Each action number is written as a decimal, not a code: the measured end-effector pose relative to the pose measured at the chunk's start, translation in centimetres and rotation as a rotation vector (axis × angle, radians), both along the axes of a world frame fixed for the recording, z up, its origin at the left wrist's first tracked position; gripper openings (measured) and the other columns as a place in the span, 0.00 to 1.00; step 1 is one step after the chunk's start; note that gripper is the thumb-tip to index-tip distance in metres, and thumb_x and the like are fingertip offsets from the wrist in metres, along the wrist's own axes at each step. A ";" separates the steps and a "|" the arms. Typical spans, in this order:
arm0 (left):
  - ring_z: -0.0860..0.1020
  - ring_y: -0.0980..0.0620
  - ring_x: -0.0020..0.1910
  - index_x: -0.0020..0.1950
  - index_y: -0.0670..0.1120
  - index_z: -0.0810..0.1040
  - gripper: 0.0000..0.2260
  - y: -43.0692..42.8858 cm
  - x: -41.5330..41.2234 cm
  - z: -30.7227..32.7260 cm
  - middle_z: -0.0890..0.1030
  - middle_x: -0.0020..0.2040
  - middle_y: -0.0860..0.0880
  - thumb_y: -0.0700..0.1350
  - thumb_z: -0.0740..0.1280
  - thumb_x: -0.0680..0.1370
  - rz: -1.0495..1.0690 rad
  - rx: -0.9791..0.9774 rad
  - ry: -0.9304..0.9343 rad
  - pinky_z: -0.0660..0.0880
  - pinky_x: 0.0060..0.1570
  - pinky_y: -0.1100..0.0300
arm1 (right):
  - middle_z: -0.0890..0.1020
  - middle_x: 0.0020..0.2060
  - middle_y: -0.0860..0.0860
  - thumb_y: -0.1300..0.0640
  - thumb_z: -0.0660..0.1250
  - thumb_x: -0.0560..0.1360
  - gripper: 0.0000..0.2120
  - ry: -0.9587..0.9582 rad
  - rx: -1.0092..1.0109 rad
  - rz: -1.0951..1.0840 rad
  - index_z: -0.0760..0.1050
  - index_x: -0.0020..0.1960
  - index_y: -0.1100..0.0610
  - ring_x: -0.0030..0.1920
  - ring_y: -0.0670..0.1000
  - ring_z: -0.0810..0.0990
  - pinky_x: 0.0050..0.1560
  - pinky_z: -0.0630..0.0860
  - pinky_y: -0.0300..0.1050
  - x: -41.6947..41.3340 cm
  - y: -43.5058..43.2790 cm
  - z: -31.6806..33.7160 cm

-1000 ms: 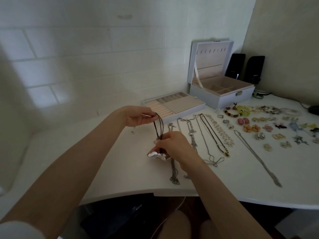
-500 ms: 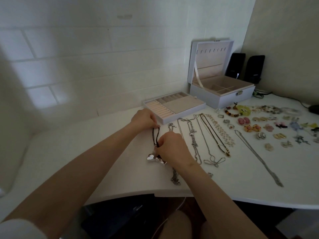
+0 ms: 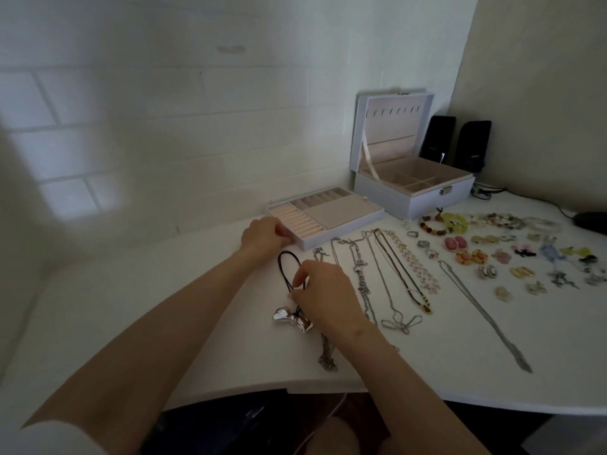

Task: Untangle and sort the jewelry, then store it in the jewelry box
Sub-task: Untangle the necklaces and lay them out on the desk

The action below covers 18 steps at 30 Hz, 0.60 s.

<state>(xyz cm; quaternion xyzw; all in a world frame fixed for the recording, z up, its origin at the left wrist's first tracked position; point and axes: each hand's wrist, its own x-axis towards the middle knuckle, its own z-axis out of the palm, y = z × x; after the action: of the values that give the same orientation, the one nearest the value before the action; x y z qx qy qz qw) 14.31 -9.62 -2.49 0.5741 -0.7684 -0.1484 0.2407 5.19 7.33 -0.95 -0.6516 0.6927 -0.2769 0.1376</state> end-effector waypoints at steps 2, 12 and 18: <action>0.78 0.48 0.53 0.48 0.49 0.81 0.05 -0.3 0.0 0.2 0.82 0.53 0.48 0.46 0.71 0.73 -0.010 0.004 -0.052 0.74 0.53 0.54 | 0.81 0.46 0.54 0.60 0.67 0.74 0.05 0.012 -0.005 0.000 0.78 0.50 0.59 0.48 0.52 0.78 0.48 0.74 0.45 -0.1 -0.1 0.1; 0.77 0.51 0.51 0.42 0.51 0.81 0.04 -0.6 4.9 2.3 0.82 0.47 0.50 0.46 0.75 0.70 -0.015 0.097 -0.330 0.68 0.56 0.57 | 0.81 0.49 0.50 0.52 0.66 0.76 0.08 -0.021 -0.009 0.032 0.78 0.52 0.55 0.51 0.50 0.78 0.49 0.73 0.43 -0.3 0.1 0.4; 0.77 0.53 0.49 0.48 0.44 0.81 0.04 0.0 8.3 2.6 0.81 0.48 0.47 0.42 0.67 0.77 -0.184 0.172 0.254 0.70 0.48 0.65 | 0.81 0.48 0.50 0.52 0.66 0.76 0.08 -0.049 -0.025 0.025 0.79 0.50 0.55 0.51 0.50 0.78 0.51 0.74 0.44 0.0 0.0 0.5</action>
<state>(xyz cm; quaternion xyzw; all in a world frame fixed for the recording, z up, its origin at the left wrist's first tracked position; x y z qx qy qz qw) 22.60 -9.60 0.12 0.4965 -0.7655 -0.3062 0.2714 5.17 7.37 -0.44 -0.6550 0.6772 -0.2999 0.1499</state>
